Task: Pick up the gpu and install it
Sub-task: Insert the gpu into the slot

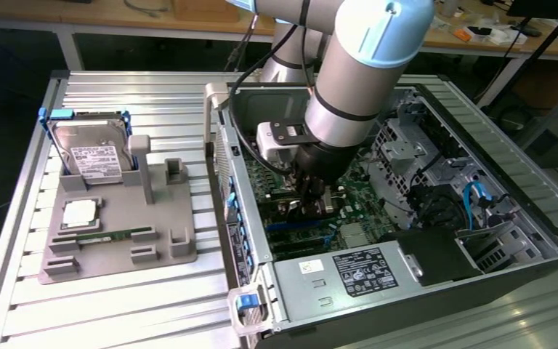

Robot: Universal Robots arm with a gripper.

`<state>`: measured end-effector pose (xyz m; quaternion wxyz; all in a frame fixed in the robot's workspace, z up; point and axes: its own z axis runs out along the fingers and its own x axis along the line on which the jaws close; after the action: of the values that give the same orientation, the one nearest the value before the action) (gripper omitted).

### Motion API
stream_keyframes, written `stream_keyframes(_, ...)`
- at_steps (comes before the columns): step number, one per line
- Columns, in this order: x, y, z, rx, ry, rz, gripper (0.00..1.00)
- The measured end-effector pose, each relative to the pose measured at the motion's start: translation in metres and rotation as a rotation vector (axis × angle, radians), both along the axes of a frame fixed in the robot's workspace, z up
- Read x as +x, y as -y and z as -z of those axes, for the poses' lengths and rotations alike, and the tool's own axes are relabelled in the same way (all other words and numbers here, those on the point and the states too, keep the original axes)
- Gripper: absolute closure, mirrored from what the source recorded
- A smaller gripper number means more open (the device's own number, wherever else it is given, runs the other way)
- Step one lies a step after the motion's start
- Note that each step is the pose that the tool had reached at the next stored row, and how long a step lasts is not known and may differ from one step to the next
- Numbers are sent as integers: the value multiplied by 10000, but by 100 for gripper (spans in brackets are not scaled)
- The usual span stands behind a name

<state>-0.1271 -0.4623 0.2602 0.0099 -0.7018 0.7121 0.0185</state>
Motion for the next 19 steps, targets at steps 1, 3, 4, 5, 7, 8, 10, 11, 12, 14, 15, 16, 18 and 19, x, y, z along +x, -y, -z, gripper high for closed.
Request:
stream_keyframes(1,0,0,0,-1,0,0,73)
stream_keyframes(3,0,0,0,1,-1,0,73)
stream_keyframes(4,-1,0,0,10,-1,0,73)
stream_keyframes(5,-1,1,0,29,-1,1,73)
stream_keyframes(7,-1,5,0,78,0,0,73)
stream_keyframes(8,0,8,0,101,-1,0,73)
stream_keyframes(10,-1,11,-1,142,-1,1,73)
stream_keyframes(11,0,11,0,147,0,1,73)
stream_keyframes(12,0,11,0,148,-1,1,73)
stream_keyframes(14,0,11,0,148,0,0,73)
stream_keyframes(15,0,11,0,149,0,0,73)
stream_keyframes(16,0,11,0,149,0,-1,73)
stream_keyframes(18,0,11,0,148,-1,0,73)
stream_keyframes(19,0,11,0,148,-1,0,73)
